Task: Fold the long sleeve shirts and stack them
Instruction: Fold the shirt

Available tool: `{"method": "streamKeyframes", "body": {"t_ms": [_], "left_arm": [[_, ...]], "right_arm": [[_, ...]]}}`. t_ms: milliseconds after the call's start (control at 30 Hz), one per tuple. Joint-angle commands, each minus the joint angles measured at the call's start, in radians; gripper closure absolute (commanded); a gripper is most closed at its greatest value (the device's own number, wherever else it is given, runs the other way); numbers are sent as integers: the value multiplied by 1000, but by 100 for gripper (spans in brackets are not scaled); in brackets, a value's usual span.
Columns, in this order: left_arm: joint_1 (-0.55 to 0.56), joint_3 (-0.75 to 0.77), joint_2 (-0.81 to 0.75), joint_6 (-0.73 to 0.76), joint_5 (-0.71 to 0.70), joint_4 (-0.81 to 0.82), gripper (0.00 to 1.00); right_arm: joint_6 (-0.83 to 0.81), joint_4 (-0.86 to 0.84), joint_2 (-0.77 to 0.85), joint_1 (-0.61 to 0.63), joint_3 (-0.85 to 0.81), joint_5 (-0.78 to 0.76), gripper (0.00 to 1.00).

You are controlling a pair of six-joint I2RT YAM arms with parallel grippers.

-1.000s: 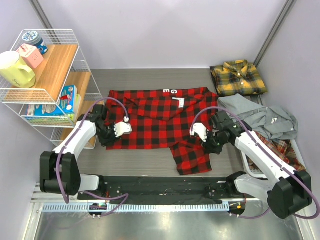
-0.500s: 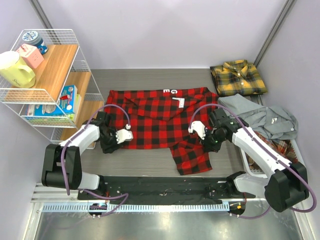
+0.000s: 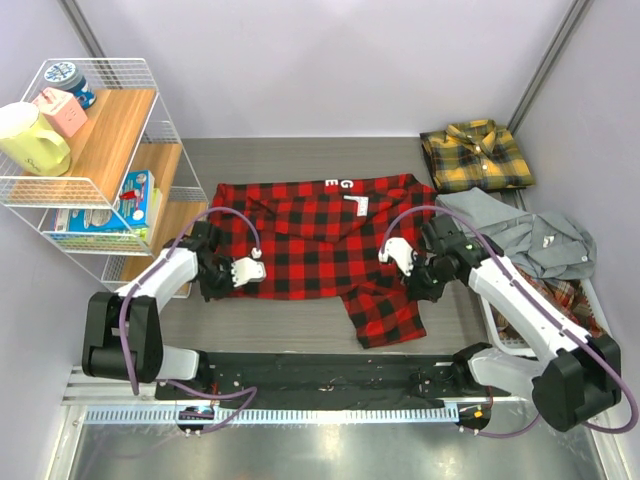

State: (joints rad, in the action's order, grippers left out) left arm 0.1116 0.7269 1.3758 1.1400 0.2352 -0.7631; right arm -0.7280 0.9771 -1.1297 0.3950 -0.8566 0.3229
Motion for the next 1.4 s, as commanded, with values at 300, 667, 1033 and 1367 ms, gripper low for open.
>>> {"method": "streamKeyframes", "body": {"t_ms": [300, 667, 1033, 1367], "left_arm": [[-16, 318, 37, -97, 92, -199, 100], [-23, 515, 238, -253, -48, -4, 100], [-21, 606, 391, -327, -125, 67, 100], [-21, 615, 433, -370, -183, 84, 100]], "right_arm": [[44, -98, -46, -117, -283, -62, 99], [-10, -202, -386, -203, -587, 36, 99], [-42, -313, -602, -211, -706, -27, 99], [12, -426, -676, -212, -749, -65, 99]]}}
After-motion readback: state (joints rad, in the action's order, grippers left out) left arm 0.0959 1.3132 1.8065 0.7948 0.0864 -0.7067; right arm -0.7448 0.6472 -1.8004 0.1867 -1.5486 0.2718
